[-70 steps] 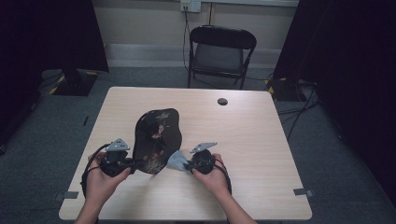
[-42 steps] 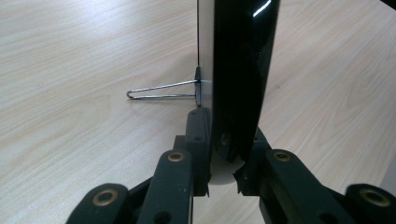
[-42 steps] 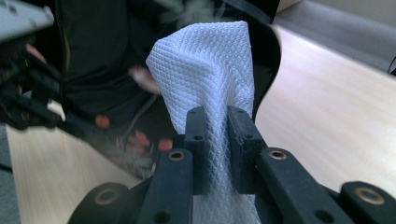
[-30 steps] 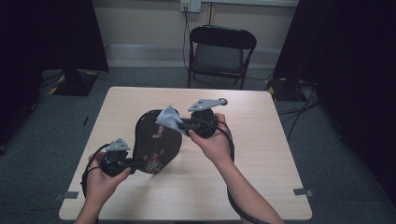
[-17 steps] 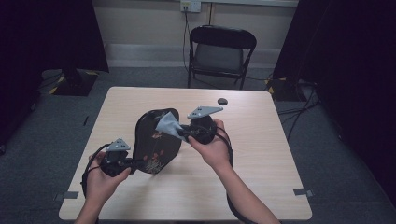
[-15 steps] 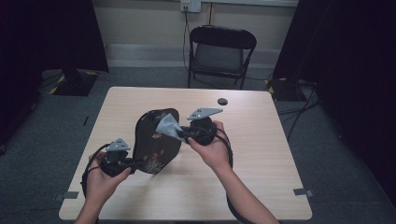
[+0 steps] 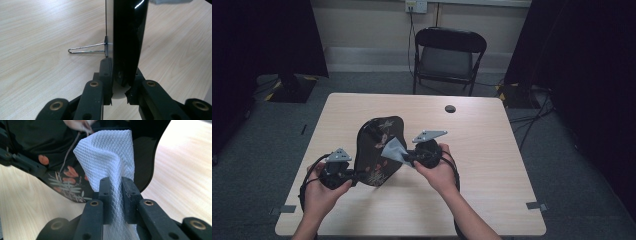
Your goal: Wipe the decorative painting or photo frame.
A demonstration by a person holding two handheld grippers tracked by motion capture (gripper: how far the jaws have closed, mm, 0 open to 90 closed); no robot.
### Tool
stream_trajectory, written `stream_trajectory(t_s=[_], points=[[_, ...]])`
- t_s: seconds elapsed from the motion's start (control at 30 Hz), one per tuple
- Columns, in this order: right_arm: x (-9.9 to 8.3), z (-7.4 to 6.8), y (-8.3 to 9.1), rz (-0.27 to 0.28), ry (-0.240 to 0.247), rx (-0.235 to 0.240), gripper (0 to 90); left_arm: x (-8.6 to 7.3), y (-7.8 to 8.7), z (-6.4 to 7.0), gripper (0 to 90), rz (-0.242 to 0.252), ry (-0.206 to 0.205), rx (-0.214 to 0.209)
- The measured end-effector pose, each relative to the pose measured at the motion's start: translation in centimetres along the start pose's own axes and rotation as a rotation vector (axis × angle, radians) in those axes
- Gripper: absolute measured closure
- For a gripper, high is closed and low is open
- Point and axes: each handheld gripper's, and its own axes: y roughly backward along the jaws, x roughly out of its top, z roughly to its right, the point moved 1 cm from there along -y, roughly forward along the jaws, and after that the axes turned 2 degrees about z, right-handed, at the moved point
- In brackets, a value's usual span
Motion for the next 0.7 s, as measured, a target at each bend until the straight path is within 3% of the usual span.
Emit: stream_trajectory(t_s=[0.7], points=[[-4.4, 0.0, -2.8, -0.075, -0.035, 0.009, 79.8, 0.0, 0.0, 0.0, 78.7, 0.0, 0.001, -0.001]])
